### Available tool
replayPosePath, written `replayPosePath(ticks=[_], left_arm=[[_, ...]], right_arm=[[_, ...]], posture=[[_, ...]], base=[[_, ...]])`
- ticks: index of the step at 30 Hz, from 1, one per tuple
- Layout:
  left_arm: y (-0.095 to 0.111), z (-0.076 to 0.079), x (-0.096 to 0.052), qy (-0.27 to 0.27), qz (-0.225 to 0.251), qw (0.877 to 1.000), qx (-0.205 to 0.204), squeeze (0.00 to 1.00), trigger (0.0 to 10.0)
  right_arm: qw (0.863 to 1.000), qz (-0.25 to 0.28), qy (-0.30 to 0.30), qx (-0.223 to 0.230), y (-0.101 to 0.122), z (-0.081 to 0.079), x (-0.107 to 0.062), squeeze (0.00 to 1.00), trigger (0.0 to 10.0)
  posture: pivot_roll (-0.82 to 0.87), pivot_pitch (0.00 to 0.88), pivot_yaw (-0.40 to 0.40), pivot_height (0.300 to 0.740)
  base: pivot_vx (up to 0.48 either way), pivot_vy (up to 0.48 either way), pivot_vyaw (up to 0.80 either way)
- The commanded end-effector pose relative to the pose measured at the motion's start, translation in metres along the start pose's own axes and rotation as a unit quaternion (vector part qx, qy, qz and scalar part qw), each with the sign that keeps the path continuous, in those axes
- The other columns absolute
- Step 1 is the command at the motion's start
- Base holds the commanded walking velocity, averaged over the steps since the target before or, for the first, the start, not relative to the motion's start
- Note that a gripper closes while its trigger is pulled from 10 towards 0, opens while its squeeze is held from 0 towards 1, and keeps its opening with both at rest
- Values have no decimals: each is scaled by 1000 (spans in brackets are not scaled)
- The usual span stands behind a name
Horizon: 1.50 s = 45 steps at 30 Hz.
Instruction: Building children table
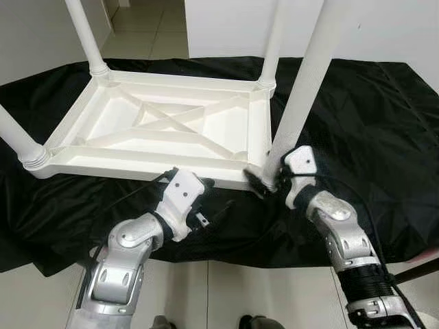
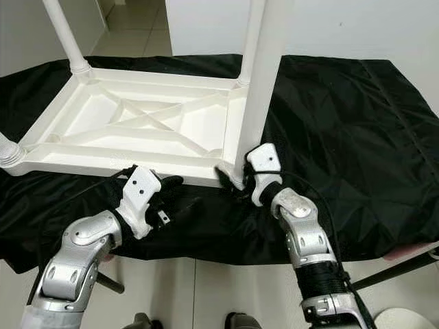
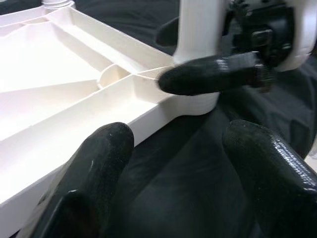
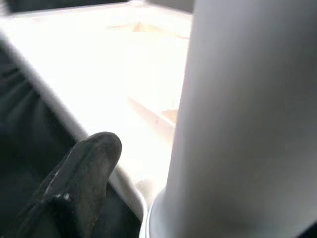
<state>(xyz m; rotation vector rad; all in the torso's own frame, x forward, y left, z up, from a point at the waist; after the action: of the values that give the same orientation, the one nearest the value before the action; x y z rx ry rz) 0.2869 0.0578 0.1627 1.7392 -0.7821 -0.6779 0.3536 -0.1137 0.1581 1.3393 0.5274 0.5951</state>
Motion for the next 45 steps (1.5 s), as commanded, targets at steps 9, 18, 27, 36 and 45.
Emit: replayPosePath(ticks=[9,18,27,36,45], left_arm=[[-7,-8,-7,55,-14,998,-8,0,10000],[-6,-10,-10,61,-15,998,-8,0,10000],[-6,-9,-10,60,-15,998,-11,0,10000],[-7,-10,-10,60,-18,998,-19,0,10000],[-4,-6,-8,56,-8,998,-21,0,10000]], right_arm=[[997,-29,77,7,-13,9,-5,0,0],[997,-22,69,25,-14,16,-7,0,0],[997,-8,44,60,-16,12,-6,0,10000],[989,-1,-121,86,-20,17,-6,0,10000],[965,20,-231,121,-17,10,-4,0,10000]], posture=[[-13,82,34,740],[-9,87,34,740],[-17,98,44,740],[-29,119,49,740],[-37,121,35,740]], base=[[0,0,0],[0,0,0],[0,0,0],[0,0,0],[0,0,0]])
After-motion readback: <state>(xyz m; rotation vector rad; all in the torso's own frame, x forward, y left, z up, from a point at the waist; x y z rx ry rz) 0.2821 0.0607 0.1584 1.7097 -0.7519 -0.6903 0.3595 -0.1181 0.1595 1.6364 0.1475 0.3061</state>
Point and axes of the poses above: a point about 5 cm out from each wrist's last joint towards the gripper, its own x axis pointing out of the wrist towards the gripper, its own y axis along the axis of the wrist's last joint, z = x × y, the point moved 5 cm from there along x, pointing out of the wrist towards the gripper, and after that the axes turned 5 degrees about x, right-handed, at the moved point
